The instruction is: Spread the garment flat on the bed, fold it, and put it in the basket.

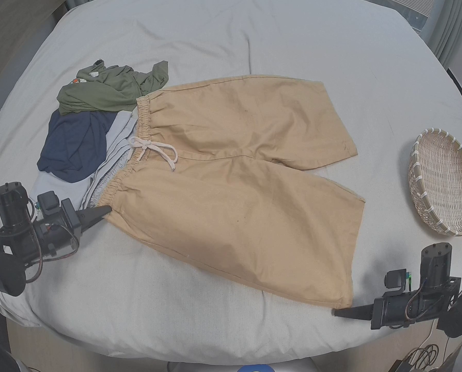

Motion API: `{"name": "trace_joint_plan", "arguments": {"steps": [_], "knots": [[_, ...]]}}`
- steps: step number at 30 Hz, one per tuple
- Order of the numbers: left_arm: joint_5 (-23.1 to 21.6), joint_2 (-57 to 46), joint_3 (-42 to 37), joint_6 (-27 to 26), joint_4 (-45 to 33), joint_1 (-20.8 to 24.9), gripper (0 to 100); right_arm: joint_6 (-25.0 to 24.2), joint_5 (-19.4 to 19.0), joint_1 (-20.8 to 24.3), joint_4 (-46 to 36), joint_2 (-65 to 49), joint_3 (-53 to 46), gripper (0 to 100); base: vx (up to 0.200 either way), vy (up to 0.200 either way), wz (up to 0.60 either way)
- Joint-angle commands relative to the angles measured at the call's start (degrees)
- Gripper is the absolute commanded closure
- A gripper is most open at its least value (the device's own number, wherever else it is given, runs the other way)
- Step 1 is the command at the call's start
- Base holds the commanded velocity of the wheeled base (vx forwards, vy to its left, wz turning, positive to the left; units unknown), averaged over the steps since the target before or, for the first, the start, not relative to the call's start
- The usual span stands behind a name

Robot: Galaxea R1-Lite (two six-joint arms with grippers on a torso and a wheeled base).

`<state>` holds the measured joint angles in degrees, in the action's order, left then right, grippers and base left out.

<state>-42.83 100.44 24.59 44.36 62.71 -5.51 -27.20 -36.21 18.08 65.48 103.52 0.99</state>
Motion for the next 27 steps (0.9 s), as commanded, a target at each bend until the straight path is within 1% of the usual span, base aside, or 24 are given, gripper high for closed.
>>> {"name": "trace_joint_plan", "arguments": {"steps": [1,5,11,19,24,27], "knots": [[0.11,1.43,-4.02,-1.65,0.4,2.52,100,0.21,0.08,3.19,-3.07,-4.29,-0.99,100,0.0,0.0,0.0],[-0.15,2.39,-4.99,-2.79,0.4,2.35,100,1.36,0.17,2.58,-3.16,-4.47,-0.99,100,0.0,0.0,0.0],[0.11,2.75,-4.99,-2.7,0.4,1.82,100,1.36,0.17,1.7,-3.51,-4.29,-0.99,100,0.0,0.0,0.0],[-0.24,2.57,-4.99,-2.7,-0.39,-2.22,100,1.45,0.17,0.47,-5.53,-4.56,-0.99,100,0.0,0.0,0.0],[-0.42,2.57,-8.77,-3.67,-0.39,-1.35,100,1.62,0.17,1.61,-9.67,-5.88,-0.99,100,0.0,0.0,0.0],[-0.77,2.57,-11.05,-5.16,-0.39,-0.03,100,1.62,0.26,2.4,-9.93,-6.14,-0.99,100,0.0,0.0,0.0]]}}
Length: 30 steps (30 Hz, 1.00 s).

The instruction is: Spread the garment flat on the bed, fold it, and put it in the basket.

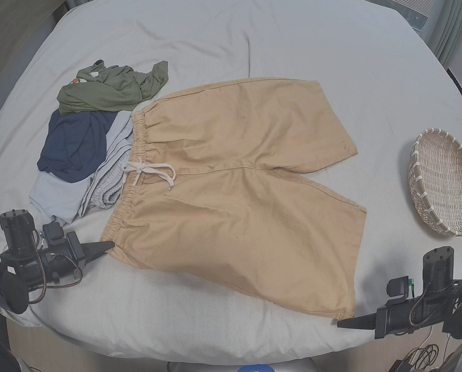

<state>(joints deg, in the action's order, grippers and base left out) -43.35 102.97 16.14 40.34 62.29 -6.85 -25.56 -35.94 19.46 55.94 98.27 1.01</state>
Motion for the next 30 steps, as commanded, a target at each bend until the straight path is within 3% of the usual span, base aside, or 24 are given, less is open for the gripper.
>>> {"name": "trace_joint_plan", "arguments": {"steps": [1,14,29,30], "knots": [[-0.33,-0.14,-3.13,-1.49,0.02,1.4,100,-0.01,-0.01,0.93,-0.4,-0.89,-1.01,100,0.0,0.0,0.0],[-0.33,1.0,-0.23,-1.75,0.11,-1.94,100,0.16,0.08,-0.3,-1.36,-1.24,-1.01,100,0.0,0.0,0.0],[-0.33,0.82,-3.4,-2.28,0.64,-1.23,100,0.25,0.34,0.06,-3.03,-1.32,-1.01,100,0.0,0.0,0.0],[-0.33,0.82,-3.4,-2.28,0.64,-1.23,0,0.16,0.43,0.14,-3.03,-1.32,-1.01,100,0.0,0.0,0.0]]}}
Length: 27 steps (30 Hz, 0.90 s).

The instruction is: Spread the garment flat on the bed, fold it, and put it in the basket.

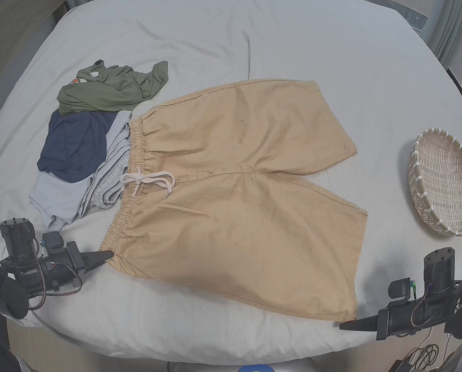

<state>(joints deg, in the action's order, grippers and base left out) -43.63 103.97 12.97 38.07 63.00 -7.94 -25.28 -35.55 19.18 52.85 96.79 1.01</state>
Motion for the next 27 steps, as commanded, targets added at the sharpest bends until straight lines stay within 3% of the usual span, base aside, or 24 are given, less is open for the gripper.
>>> {"name": "trace_joint_plan", "arguments": {"steps": [1,3,6,10,13,20,27], "knots": [[-0.05,-0.26,0.04,-0.01,0.1,-0.24,0,-0.47,1.09,0.42,0.24,0.24,-1.01,0,0.0,0.0,0.0],[-0.14,-1.14,0.3,0.51,2.48,-0.68,0,0.23,5.49,0.34,0.68,0.15,-1.01,0,0.0,0.0,0.0],[-0.14,-2.81,1.0,3.24,7.14,-2.0,0,1.2,7.07,-1.6,3.14,-0.29,-1.01,0,0.0,0.0,0.0],[-0.14,-3.08,1.88,10.0,13.11,-2.61,0,1.11,7.07,-6.87,11.14,-0.03,-0.92,0,0.0,0.0,0.0],[-0.14,-2.64,1.0,12.03,17.33,-1.82,0,0.94,6.72,-9.33,17.03,0.77,-0.57,0,0.0,0.0,0.0],[-0.05,-2.72,-1.72,11.94,18.65,-0.15,0,1.03,5.14,-12.5,25.99,9.03,0.04,0,0.0,0.0,0.0],[-0.05,-2.64,-2.6,11.67,18.74,-0.06,0,0.76,2.94,-11.97,35.48,16.41,0.13,0,0.0,0.0,0.0]]}}
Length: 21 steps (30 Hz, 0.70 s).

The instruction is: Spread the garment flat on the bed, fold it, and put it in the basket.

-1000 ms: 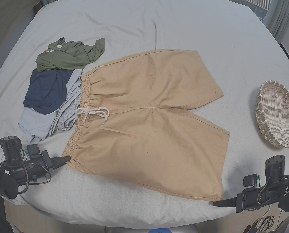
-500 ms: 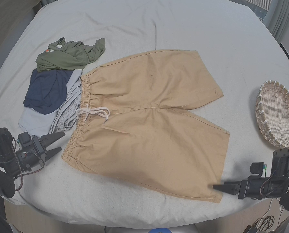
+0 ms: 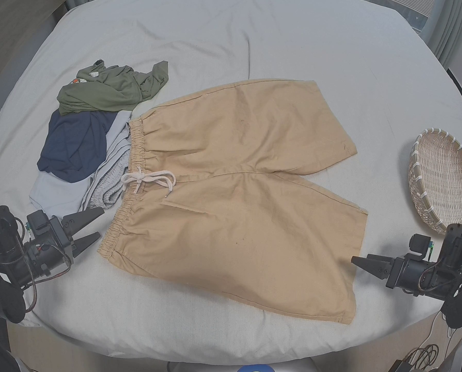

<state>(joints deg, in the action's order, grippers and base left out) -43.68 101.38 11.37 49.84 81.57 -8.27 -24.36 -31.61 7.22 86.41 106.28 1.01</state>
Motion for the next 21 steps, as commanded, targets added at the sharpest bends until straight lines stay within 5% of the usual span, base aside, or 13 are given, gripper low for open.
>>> {"name": "trace_joint_plan", "arguments": {"steps": [1,13,14,21], "knots": [[0.0,-0.04,-1.18,-0.09,0.17,0.27,0,-0.16,-1.09,0.17,1.92,6.93,0.22,0,0.0,0.0,0.0],[0.09,0.14,-2.5,-0.09,0.08,0.27,0,-3.24,-1.09,4.12,1.84,6.66,3.91,0,0.0,0.0,0.0],[0.0,0.14,-2.58,-0.09,0.08,0.27,0,-3.33,-1.09,4.21,1.84,6.66,3.91,100,0.0,0.0,0.0],[0.09,0.49,-3.29,-0.18,0.17,0.27,0,-3.42,-1.09,4.74,1.92,6.49,4.35,100,0.0,0.0,0.0]]}}
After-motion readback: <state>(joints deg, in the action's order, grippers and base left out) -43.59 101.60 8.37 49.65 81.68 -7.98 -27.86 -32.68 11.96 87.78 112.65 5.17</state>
